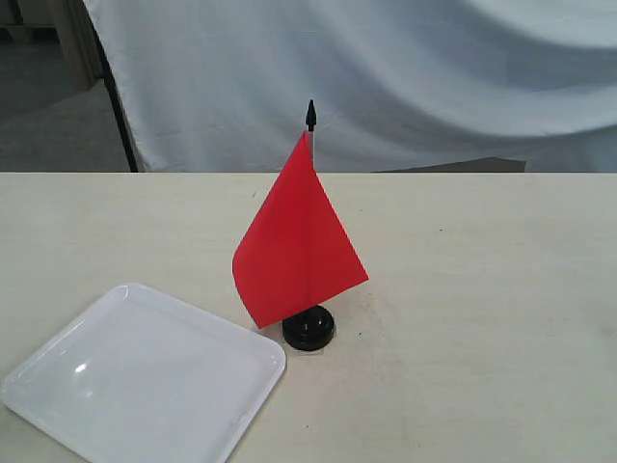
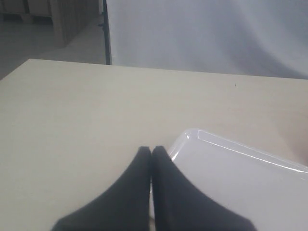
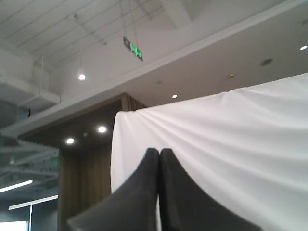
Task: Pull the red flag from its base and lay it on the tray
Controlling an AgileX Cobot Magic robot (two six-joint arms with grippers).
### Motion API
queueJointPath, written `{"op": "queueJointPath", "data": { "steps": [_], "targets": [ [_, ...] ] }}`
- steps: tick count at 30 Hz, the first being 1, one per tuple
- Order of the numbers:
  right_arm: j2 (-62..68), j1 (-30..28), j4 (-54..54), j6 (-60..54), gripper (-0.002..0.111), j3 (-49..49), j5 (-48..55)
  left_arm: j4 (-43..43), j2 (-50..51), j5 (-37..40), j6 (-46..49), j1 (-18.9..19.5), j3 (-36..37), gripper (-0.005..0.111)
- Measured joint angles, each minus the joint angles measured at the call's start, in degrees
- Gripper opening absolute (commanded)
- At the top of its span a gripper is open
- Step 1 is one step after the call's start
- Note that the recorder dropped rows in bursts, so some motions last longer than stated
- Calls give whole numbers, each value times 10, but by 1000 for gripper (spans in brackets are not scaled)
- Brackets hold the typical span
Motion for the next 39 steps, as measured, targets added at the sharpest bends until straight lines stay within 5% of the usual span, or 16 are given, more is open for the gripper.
{"op": "queueJointPath", "data": {
  "steps": [7, 17, 26, 29, 31, 34, 35, 39],
  "targets": [
    [302, 0, -118, -17, -1, -66, -101, 0, 0, 0, 0, 0, 0, 0],
    [783, 0, -178, -184, -1, -95, -200, 0, 0, 0, 0, 0, 0, 0],
    [916, 1, -339, -136, 0, -187, -206, 0, 0, 0, 0, 0, 0, 0],
    [916, 3, -357, -126, 15, -191, -207, 0, 0, 0, 0, 0, 0, 0],
    [917, 10, -357, -122, 41, -191, -207, 0, 0, 0, 0, 0, 0, 0],
    [917, 25, -345, -120, 96, -191, -207, 0, 0, 0, 0, 0, 0, 0],
    [917, 31, -341, -120, 104, -191, -207, 0, 0, 0, 0, 0, 0, 0],
    [917, 65, -327, -142, 103, -195, -208, 0, 0, 0, 0, 0, 0, 0]
  ]
}}
